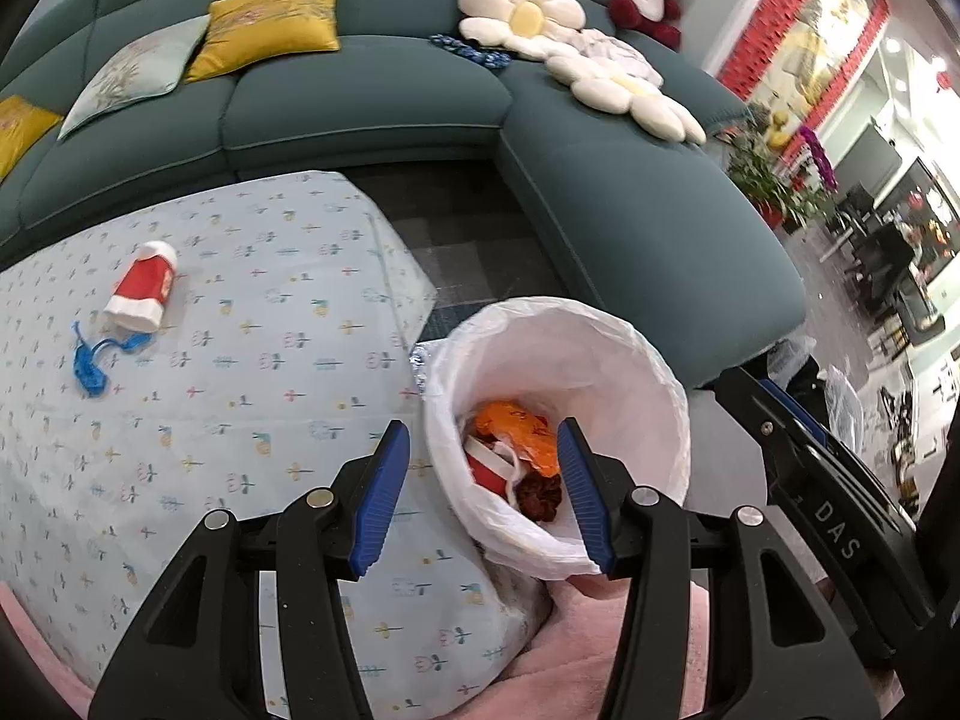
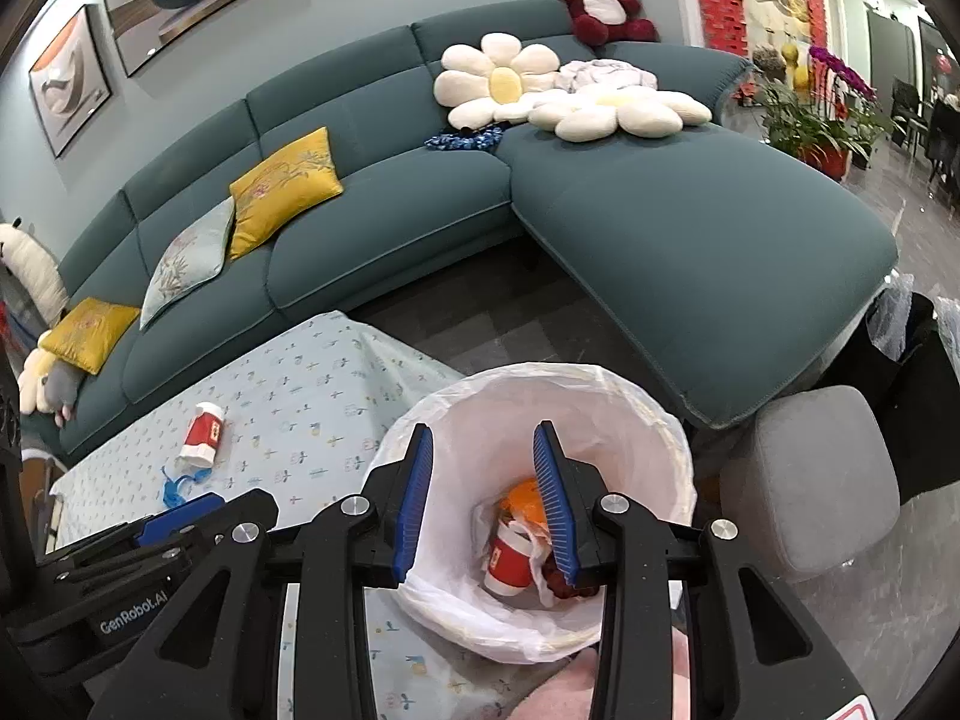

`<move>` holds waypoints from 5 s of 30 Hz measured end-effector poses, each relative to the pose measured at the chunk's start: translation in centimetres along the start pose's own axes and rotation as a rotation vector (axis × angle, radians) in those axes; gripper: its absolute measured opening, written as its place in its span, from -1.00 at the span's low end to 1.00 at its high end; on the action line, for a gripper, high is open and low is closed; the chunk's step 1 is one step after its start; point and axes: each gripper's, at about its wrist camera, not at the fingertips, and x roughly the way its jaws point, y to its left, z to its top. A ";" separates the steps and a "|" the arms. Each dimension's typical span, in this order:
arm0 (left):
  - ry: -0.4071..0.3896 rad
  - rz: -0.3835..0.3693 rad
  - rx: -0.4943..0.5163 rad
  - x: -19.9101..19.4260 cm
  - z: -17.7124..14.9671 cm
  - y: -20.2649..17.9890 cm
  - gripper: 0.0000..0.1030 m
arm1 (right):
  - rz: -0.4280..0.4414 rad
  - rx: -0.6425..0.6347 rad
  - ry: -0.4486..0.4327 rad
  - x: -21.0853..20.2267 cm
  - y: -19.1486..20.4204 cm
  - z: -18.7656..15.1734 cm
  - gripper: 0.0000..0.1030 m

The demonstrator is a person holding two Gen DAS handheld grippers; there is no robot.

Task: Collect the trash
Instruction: 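Withdraw both open grippers from the bin toward the bed, then grasp the blue strap with the left gripper while the right gripper grasps the red-and-white cup, then carry strap and cup over the bin and open both grippers to drop them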

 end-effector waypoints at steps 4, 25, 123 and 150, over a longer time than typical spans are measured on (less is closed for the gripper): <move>-0.013 0.012 -0.031 -0.6 0.1 1.8 -0.06 | 0.012 -0.028 0.007 0.2 1.7 0.0 -0.33; -0.034 0.112 -0.264 -2.9 -1.1 16.0 -0.06 | 0.095 -0.199 0.068 3.0 13.9 -1.8 -0.33; -0.027 0.086 -0.158 -3.4 -1.3 12.3 -0.90 | 0.212 -0.053 0.113 3.9 11.7 -1.7 -0.66; -0.007 -0.012 0.045 -1.6 -0.5 -1.0 -0.90 | 0.107 0.079 0.057 0.4 -0.9 -1.2 -0.65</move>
